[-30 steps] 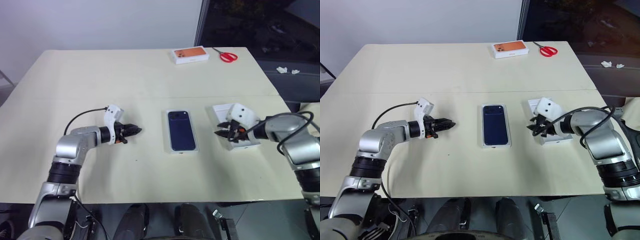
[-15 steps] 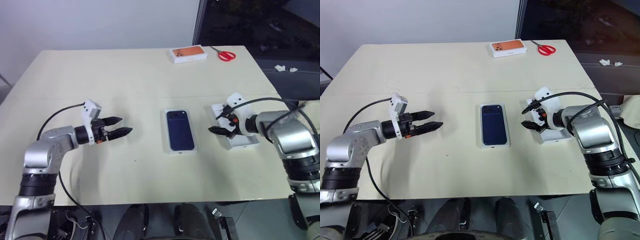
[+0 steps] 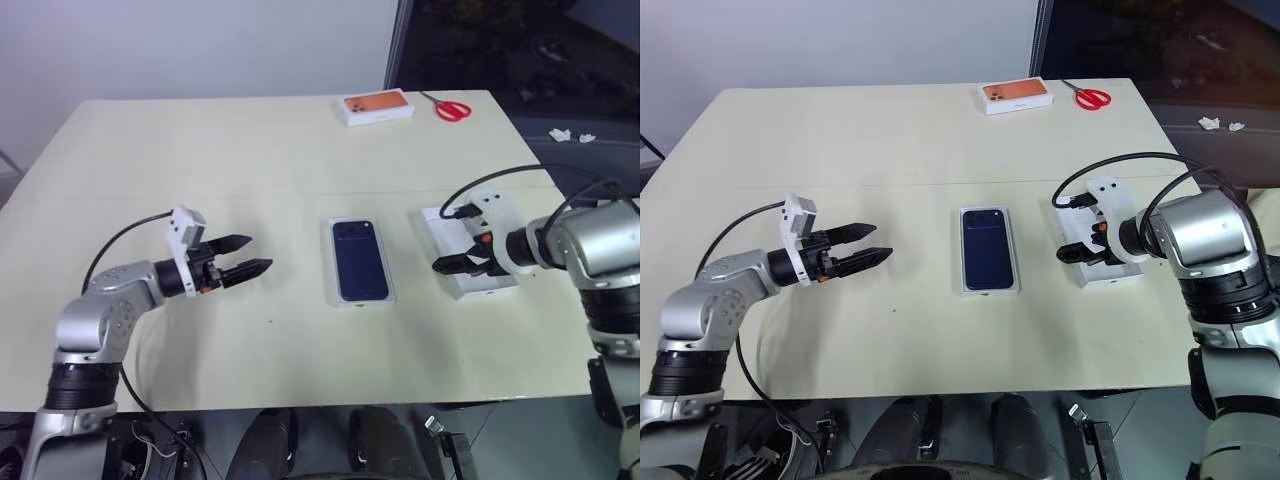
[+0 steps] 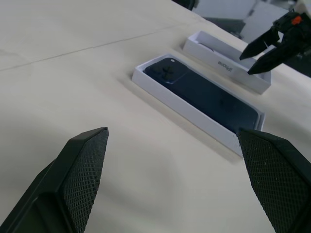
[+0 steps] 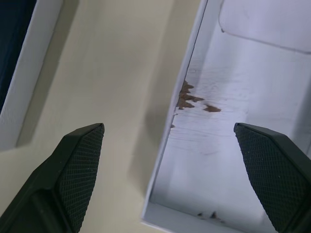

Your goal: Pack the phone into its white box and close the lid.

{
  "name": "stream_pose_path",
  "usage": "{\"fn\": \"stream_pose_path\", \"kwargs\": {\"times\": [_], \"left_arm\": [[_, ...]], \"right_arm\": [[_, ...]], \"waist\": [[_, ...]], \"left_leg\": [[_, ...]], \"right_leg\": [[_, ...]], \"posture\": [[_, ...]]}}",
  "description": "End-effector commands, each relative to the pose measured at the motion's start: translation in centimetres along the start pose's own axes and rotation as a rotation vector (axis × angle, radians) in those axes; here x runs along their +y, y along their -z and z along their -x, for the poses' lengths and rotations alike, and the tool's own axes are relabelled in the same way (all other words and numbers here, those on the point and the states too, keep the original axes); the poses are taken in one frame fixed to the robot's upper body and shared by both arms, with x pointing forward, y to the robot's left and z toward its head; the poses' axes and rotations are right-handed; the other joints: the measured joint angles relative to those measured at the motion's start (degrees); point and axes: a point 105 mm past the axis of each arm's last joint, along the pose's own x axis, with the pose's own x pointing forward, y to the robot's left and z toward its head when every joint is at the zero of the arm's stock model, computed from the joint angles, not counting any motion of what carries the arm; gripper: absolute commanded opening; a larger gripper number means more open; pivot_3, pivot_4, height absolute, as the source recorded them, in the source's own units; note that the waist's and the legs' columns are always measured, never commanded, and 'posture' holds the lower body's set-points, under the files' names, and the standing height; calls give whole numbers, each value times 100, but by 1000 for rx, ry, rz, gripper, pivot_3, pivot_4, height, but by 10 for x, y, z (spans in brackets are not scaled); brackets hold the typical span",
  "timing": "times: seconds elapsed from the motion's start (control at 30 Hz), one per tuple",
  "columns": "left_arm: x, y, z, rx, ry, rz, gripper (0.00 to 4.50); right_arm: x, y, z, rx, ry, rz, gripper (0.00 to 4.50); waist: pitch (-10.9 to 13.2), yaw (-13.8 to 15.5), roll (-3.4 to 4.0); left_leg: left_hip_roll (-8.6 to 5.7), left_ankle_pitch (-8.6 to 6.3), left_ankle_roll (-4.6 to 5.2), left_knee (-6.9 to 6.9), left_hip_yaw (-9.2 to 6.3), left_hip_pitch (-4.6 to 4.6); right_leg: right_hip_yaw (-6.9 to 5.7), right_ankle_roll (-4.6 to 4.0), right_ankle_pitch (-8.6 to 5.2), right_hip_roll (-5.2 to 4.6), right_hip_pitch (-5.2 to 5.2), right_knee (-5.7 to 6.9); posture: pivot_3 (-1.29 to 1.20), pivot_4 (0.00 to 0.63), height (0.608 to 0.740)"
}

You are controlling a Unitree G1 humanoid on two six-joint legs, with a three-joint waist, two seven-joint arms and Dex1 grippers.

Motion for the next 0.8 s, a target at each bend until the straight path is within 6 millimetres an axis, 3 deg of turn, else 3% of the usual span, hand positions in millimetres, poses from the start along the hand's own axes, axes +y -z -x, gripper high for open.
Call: {"fn": "stream_pose_path", "kwargs": {"times": [0.03,0.3,0.43,0.63,0.73,0.8], "left_arm": [[-7,-4,-1,-34,2,-27,4427],[-10,-4,-1,-52,-22,-14,4427],[-11,-5,0,-61,-38,-16,4500],[-9,-8,1,-68,-50,-18,4500],[-8,-9,0,-69,-52,-17,4500],[-6,-10,0,-69,-55,-17,4500]], "right_arm": [[2,-4,0,-22,5,-15,4469],[7,2,-9,11,36,10,4469],[8,8,-14,15,50,-1,3178],[8,8,-16,1,63,-23,59],[8,6,-16,-14,67,-33,19],[12,-8,-11,-65,49,-40,19]], "waist": [[0,4,0],[1,3,-1],[1,0,-1],[1,-7,-1],[1,-3,-2],[1,-14,-2]], "left_leg": [[-1,0,0,0,0,-1],[-1,-1,1,2,3,-2],[-1,-1,2,2,3,-2],[-1,0,2,4,3,-1],[0,0,3,5,3,-1],[-1,0,3,5,3,-1]], "right_leg": [[0,0,0,0,-1,0],[1,1,0,0,-2,1],[1,1,0,1,-2,1],[1,1,1,5,2,1],[1,1,1,5,3,1],[1,1,1,5,3,1]], "posture": [[0,150,740],[0,150,740],[0,150,740],[0,150,740],[0,150,740],[0,150,740]]}}
